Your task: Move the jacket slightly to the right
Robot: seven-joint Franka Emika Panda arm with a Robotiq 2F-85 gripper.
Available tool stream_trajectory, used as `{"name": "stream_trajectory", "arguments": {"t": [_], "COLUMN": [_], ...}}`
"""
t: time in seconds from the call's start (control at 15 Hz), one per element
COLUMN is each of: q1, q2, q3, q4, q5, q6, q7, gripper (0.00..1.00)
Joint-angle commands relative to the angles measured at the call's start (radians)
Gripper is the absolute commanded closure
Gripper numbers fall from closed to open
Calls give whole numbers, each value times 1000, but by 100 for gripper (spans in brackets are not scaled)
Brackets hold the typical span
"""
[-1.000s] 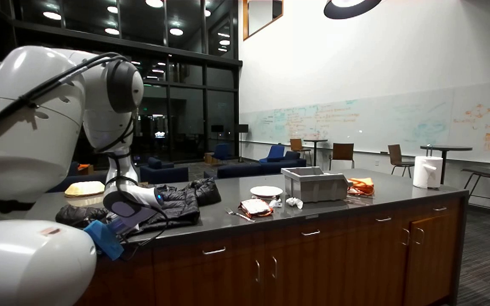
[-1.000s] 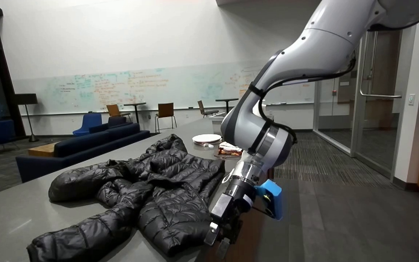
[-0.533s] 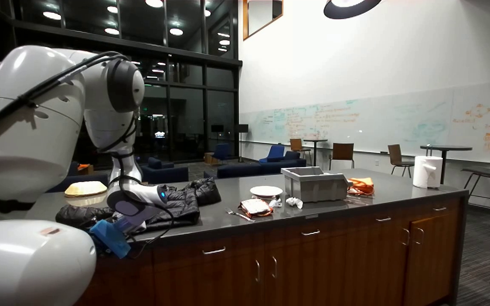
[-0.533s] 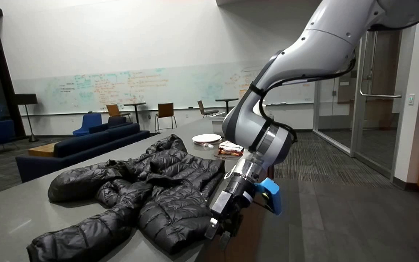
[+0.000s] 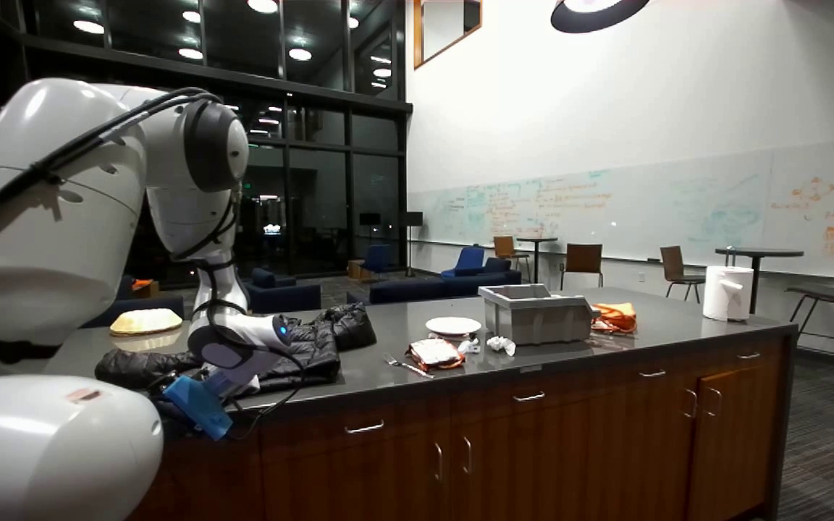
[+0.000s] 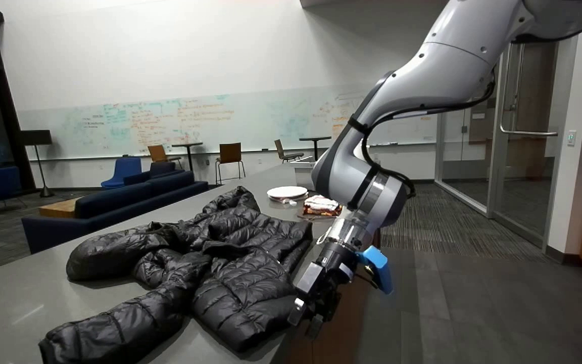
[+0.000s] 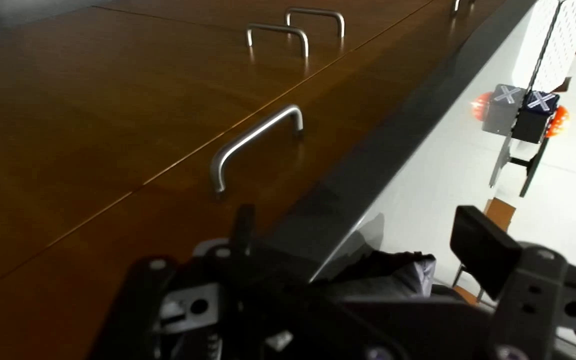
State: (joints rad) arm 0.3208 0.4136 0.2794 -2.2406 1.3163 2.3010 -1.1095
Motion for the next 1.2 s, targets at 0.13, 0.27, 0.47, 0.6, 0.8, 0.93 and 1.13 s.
{"name": "stream_trajectory", "arguments": {"t": [0.13,0.27,0.47,0.6,0.8,0.93,1.13], "q1": [-29,-32,-40,-40,-40,-43,-45], "q2": [-43,-48,-59,-65,-72,-74,-66], "q3": [-13,-21,-30,-35,-41,-44,-48], "q4": [-53,-62,-74,-79,-85,-87,-88], "q5": [92,101,118,119,113,113,118], "q6": [27,30,27,28,30,28,25], "q7": [-23,-18,-20,-16,-10,-10,-19], "gripper": [0,0,0,0,0,0,0]}}
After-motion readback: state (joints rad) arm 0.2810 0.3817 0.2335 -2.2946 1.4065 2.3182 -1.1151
